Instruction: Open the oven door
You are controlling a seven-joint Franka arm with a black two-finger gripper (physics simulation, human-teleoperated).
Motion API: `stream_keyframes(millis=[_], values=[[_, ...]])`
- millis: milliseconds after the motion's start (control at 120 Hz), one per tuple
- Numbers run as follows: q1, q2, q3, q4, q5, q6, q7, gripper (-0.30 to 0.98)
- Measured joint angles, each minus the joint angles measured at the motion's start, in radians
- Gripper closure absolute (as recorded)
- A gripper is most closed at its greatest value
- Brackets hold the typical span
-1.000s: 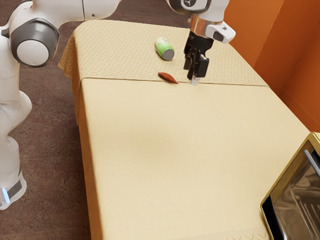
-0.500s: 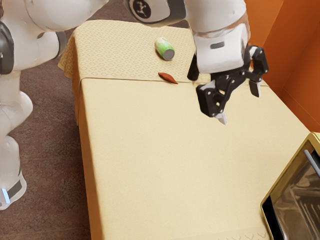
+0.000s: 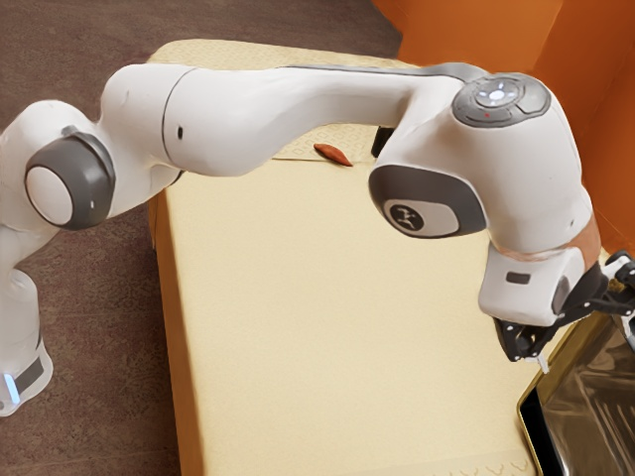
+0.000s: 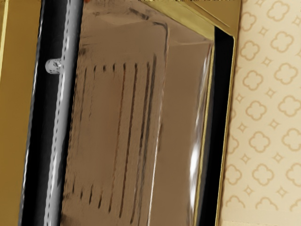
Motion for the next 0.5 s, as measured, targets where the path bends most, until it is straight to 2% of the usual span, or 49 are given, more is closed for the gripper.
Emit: stream_keyframes(millis=[500], values=[[0.020,0.098,0.035,0.022,-0.038,0.208,0.176,0.00]])
